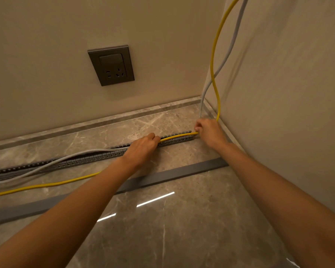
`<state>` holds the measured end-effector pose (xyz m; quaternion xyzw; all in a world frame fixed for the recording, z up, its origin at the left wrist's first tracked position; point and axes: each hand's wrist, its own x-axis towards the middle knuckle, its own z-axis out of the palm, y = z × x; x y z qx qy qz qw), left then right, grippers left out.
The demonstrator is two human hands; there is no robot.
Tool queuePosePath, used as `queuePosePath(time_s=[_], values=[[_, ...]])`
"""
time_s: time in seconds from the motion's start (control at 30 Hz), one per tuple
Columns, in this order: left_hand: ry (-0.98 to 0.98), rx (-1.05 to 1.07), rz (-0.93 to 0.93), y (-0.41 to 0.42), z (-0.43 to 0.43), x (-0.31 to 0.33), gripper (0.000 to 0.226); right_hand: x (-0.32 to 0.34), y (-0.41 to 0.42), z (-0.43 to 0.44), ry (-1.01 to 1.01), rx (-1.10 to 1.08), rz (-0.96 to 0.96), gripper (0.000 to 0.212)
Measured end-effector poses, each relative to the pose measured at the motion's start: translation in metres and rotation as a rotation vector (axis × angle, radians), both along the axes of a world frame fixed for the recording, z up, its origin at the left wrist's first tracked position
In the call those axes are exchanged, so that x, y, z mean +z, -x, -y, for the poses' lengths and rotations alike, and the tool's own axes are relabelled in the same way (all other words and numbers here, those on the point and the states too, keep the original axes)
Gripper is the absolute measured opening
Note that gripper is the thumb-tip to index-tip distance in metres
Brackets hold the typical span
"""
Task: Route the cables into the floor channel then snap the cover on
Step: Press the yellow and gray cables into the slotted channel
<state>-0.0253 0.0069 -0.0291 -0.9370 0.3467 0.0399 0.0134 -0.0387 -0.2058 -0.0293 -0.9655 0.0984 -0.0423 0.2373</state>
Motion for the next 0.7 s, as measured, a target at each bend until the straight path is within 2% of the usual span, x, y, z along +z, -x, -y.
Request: queuePosePath(time_s=[0.2, 0.33, 0.43, 0.5, 0.6, 0.7], values=[[-0.076, 0.047, 0.087, -0.002, 0.007, 0.0, 0.027, 0.006, 0.001, 0.004, 0.01, 0.087, -0.041, 0.015], [-0.043, 0.035, 0.074, 0.0, 0.006, 0.001, 0.027, 0.003, 0.003, 0.004, 0.022, 0.07, -0.032, 0.012], [0.057, 0.013, 0.057, -0.001, 0.005, 0.001, 0.031, -0.002, 0.002, 0.003, 0.047, 0.049, -0.051, 0.011], [0.017, 0.007, 0.07, -0.003, 0.004, 0.002, 0.031, -0.005, 0.001, 0.001, 0.048, 0.023, -0.063, 0.012], [0.051, -0.066, 0.144, -0.004, 0.009, 0.006, 0.018, -0.007, 0.0, 0.001, -0.006, 0.012, -0.079, 0.012], [0.058, -0.045, 0.102, -0.005, 0.016, 0.005, 0.016, -0.01, 0.0, 0.004, -0.072, -0.008, -0.073, 0.013]])
